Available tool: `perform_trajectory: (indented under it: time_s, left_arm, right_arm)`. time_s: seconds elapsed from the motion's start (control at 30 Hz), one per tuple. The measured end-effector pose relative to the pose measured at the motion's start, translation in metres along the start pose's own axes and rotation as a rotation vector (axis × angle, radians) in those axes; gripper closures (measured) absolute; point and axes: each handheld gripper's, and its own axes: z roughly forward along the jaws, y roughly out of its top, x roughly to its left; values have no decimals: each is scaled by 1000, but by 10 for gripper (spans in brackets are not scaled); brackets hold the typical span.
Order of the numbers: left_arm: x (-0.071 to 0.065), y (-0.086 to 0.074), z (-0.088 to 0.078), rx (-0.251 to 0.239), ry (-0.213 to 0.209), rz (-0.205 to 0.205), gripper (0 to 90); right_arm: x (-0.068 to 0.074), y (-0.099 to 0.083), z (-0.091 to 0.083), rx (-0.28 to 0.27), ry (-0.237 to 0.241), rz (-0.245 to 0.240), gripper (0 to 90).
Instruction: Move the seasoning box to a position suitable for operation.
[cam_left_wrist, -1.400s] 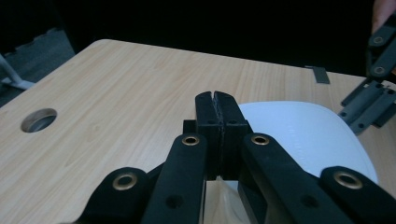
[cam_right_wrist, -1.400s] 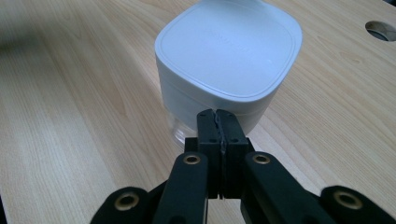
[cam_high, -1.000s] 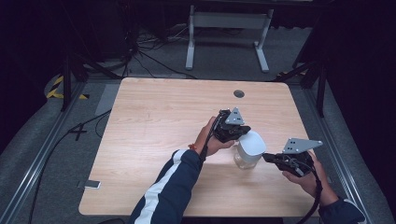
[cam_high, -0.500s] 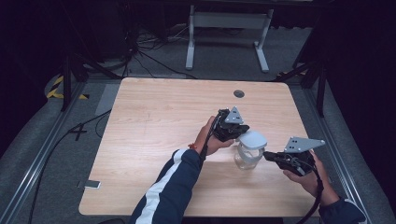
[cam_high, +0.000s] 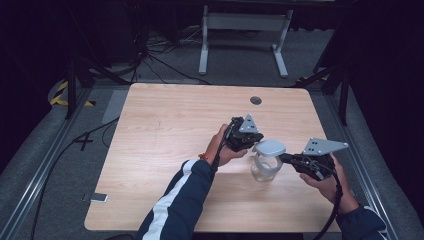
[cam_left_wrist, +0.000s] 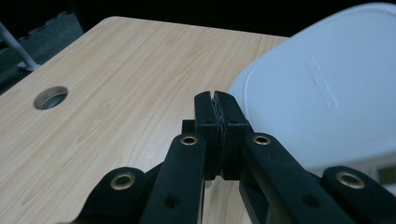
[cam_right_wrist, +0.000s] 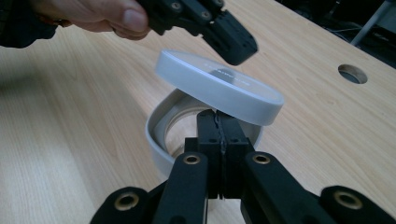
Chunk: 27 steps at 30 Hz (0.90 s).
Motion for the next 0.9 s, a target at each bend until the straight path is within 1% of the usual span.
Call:
perform_trajectory:
  time_s: [0.03, 0.07, 0.1, 0.13, 0.23, 0.27, 0.3, 0.37, 0.43, 0.5, 0.53, 0.57, 0.6, 0.63, 0.7, 0.77, 0.8, 0.83, 0.87, 0.9]
  left_arm:
    - [1, -3, -7, -1, 3, -1, 886]
    - [1, -3, -7, -1, 3, -1, 884]
    - [2, -6, -14, -3, 10, -7, 884]
    - [4, -9, -21, 0, 13, -3, 883]
    - [7, -23, -39, 25, 35, -3, 880]
    - [7, -28, -44, 22, 45, -12, 878]
    - [8, -33, -51, 30, 53, -18, 878]
    - [8, -45, -63, 38, 67, -24, 872]
    - [8, -55, -77, 58, 86, -20, 868]
    - [8, -66, -90, 59, 103, -34, 866]
    - [8, -76, -102, 62, 119, -43, 864]
    - [6, -80, -106, 62, 125, -59, 862]
    - [6, -85, -112, 75, 140, -41, 861]
    - [6, -85, -112, 75, 140, -41, 859]
    - [2, -99, -126, 104, 160, -58, 856]
    - [0, -112, -137, 113, 179, -68, 852]
    - [-1, -117, -141, 121, 188, -74, 849]
    - [-3, -124, -147, 146, 208, -59, 845]
    - [-4, -129, -151, 165, 214, -54, 841]
    - [-4, -129, -151, 165, 214, -54, 838]
  right_arm:
    - [-1, 1, 0, 0, 2, 0, 897]
    - [-1, 1, 0, 0, 2, 0, 897]
    - [-2, 2, 1, -4, 2, 2, 898]
    - [-3, 3, 2, -5, 1, -1, 898]
    - [-3, 6, 4, -8, 2, -1, 897]
    - [-3, 6, 4, -9, 3, 2, 897]
    - [-4, 7, 5, -10, 2, -3, 897]
    - [-4, 10, 6, -11, 2, 3, 897]
    - [-4, 11, 7, -15, 1, -4, 897]
    - [-4, 13, 8, -15, 1, -4, 897]
    - [-5, 14, 9, -14, 4, 1, 897]
    - [-5, 14, 10, -14, 2, -2, 897]
    - [-6, 15, 10, -13, 2, -4, 898]
    - [-6, 15, 10, -13, 2, -4, 898]
    - [-7, 17, 12, -13, 2, -8, 898]
    - [-8, 19, 13, -11, 5, -4, 897]
    - [-8, 20, 14, -11, 3, -12, 898]
    - [-8, 21, 15, -15, 6, -9, 898]
    - [-8, 22, 16, -11, 7, -14, 898]
    - [-8, 22, 16, -11, 7, -14, 898]
